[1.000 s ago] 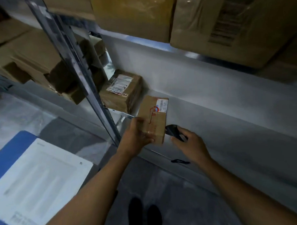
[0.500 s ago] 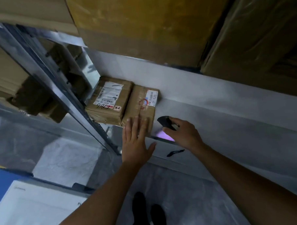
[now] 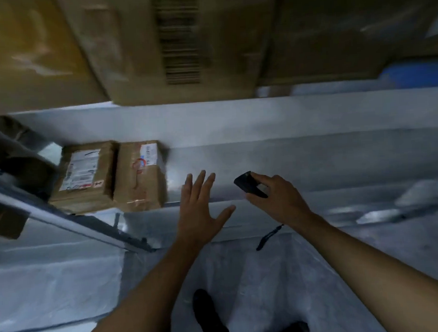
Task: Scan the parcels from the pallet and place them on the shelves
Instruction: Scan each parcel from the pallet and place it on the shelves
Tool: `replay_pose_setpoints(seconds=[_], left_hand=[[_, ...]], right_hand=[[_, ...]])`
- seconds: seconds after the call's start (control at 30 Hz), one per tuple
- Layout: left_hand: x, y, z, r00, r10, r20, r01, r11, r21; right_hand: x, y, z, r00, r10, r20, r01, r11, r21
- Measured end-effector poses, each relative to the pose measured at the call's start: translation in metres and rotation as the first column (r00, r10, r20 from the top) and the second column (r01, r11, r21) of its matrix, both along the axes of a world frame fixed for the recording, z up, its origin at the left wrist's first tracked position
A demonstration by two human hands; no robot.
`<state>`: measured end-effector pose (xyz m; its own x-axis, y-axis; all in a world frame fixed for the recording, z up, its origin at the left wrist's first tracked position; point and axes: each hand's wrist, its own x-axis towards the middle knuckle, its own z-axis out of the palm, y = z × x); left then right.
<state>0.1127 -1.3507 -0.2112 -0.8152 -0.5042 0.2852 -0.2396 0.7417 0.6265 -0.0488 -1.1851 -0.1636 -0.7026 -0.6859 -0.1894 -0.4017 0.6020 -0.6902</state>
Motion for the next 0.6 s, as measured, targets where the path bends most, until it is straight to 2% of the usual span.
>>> replay_pose_setpoints(seconds=[0.13,0.27,0.4,0.6], left_hand=[[-0.062,0.069,0.013,0.974,-0.227,0.007,0.227,0.973,0.037],[-0.131,0.173,0.031,0.912,-0.411,0.016,0.410,0.912,0.024],[-0.194,0.290,0.044,0.829,-0.559,0.017,0.558,0.828,0.044],[-0.265,0.457,0.058,0.639,-0.768,0.035,0.767,0.640,0.041]], right_hand=[[-0.025,0.111,0.009,0.983,-0.183,-0.014,0.183,0.983,0.026],[-0.049,0.244,0.019,0.925,-0.375,-0.067,0.376,0.926,0.015],[-0.065,0.379,0.029,0.839,-0.528,-0.128,0.534,0.846,0.007],[-0.072,0.548,0.039,0.654,-0.740,-0.155,0.749,0.662,0.001]])
